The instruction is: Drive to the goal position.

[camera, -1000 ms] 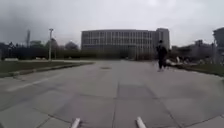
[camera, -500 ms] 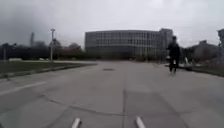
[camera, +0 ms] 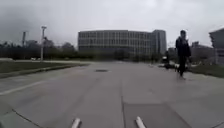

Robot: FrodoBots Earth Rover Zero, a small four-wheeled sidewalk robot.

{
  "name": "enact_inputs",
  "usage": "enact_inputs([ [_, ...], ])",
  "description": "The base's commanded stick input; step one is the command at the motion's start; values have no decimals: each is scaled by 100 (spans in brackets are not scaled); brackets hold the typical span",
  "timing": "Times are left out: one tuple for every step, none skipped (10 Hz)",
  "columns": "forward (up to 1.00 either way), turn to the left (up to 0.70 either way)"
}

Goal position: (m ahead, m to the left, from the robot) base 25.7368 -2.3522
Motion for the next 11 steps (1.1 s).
enact_inputs([
  [100, 5],
  [100, 5],
  [100, 5],
  [100, 5],
  [100, 5],
  [100, 5],
  [100, 5],
  [100, 5],
  [100, 5],
  [100, 5],
  [100, 5],
])
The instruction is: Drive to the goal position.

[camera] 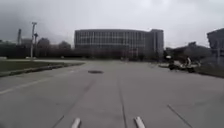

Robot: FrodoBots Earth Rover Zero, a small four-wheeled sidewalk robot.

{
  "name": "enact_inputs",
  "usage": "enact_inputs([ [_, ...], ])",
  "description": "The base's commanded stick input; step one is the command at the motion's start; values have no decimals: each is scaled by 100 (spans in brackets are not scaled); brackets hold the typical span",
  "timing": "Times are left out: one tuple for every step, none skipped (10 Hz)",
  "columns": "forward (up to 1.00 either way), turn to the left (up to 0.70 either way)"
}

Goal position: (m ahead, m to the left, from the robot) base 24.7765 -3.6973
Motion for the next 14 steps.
enact_inputs([
  [100, -8],
  [100, -35],
  [100, -35],
  [100, -35],
  [100, -16],
  [100, 5],
  [100, 5],
  [100, 5],
  [100, 5],
  [100, 5],
  [100, 5],
  [100, 5],
  [100, 5],
  [100, 5],
])
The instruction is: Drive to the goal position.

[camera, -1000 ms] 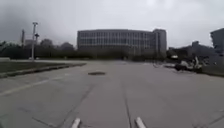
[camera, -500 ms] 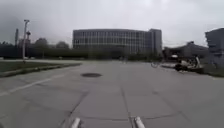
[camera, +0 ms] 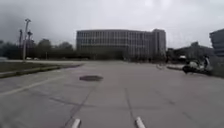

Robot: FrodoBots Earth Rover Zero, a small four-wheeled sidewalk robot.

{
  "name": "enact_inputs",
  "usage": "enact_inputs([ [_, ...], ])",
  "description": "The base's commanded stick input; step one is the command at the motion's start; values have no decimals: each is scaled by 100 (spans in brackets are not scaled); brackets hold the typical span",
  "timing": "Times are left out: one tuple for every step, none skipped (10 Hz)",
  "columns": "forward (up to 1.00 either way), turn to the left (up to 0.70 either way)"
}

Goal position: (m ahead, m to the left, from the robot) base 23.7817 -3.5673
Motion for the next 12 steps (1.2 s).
enact_inputs([
  [100, 5],
  [100, 5],
  [100, 5],
  [100, -19],
  [100, -35],
  [100, -23],
  [100, -5],
  [100, 4],
  [100, 5],
  [100, 5],
  [100, 5],
  [100, -9],
])
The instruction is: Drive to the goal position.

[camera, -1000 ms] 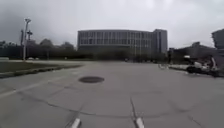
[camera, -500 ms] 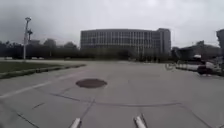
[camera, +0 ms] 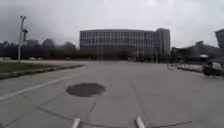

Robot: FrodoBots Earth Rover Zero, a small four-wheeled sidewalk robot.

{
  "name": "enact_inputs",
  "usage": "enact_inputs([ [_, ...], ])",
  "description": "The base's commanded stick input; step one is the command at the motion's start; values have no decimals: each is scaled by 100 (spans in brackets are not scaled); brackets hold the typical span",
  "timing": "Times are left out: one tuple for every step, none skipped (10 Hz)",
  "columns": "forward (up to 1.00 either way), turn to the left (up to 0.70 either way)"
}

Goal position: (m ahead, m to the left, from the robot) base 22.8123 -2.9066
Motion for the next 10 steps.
enact_inputs([
  [100, -33],
  [100, -35],
  [100, -35],
  [100, -35],
  [100, -35],
  [100, -35],
  [100, -35],
  [100, -35],
  [100, -35],
  [100, -34],
])
